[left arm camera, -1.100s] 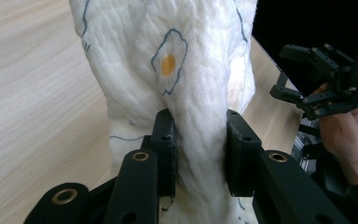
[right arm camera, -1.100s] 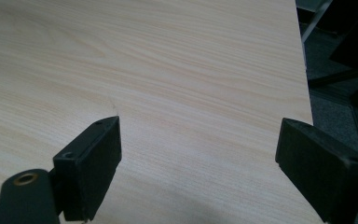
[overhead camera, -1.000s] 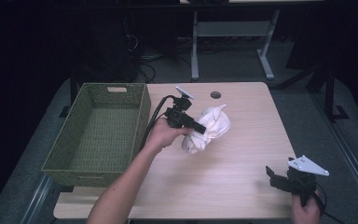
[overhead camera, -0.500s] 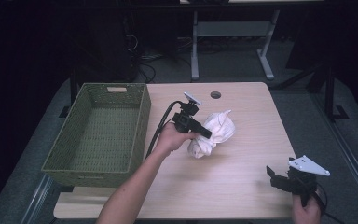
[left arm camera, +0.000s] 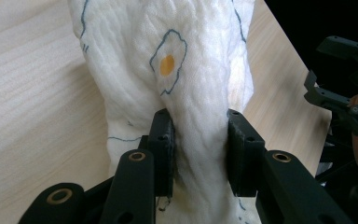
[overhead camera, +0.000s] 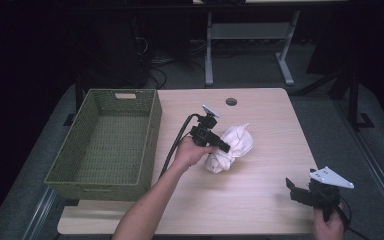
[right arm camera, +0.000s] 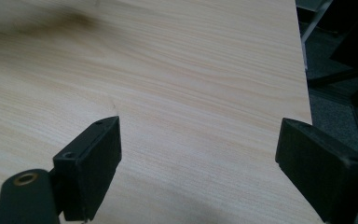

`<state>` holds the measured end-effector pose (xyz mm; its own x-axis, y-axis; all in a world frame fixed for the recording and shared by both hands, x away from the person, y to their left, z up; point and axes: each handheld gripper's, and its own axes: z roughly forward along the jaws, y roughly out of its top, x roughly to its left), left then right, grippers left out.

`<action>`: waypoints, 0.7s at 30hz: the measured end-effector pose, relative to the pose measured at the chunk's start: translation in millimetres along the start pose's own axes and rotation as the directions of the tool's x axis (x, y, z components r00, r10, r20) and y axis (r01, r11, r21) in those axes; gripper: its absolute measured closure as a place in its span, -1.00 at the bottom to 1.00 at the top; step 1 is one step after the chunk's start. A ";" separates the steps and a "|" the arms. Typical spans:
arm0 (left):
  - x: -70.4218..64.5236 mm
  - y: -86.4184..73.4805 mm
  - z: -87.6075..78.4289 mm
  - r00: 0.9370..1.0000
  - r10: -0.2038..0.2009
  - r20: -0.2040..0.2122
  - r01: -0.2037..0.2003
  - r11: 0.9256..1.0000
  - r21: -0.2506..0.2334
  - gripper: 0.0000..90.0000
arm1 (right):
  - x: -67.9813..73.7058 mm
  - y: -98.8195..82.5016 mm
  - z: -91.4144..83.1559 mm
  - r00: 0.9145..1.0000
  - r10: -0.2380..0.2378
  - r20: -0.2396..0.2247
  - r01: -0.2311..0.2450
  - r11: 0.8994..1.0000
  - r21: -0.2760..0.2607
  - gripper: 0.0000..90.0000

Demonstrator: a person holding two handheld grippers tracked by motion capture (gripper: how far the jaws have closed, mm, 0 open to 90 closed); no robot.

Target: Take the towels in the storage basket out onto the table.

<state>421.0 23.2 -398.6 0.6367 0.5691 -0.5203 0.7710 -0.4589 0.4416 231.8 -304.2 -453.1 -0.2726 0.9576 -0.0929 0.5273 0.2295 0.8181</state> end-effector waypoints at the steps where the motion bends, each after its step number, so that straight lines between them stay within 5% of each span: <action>1: 0.8 -0.4 2.6 1.000 -0.003 -0.004 0.003 1.000 0.003 0.47 | 0.0 0.0 0.0 1.000 -0.001 0.000 0.001 1.000 0.001 -0.69; 21: -0.9 -1.4 20.4 1.000 -0.029 -0.011 0.029 1.000 -0.008 0.30 | 0.0 -0.2 0.3 1.000 -0.001 -0.001 0.001 1.000 0.003 -0.69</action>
<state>419.6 9.5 -413.6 0.6142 0.5891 -0.5250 0.7887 -0.4371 0.4323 231.9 -304.2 -453.5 -0.2738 0.9573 -0.0931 0.5294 0.2309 0.8163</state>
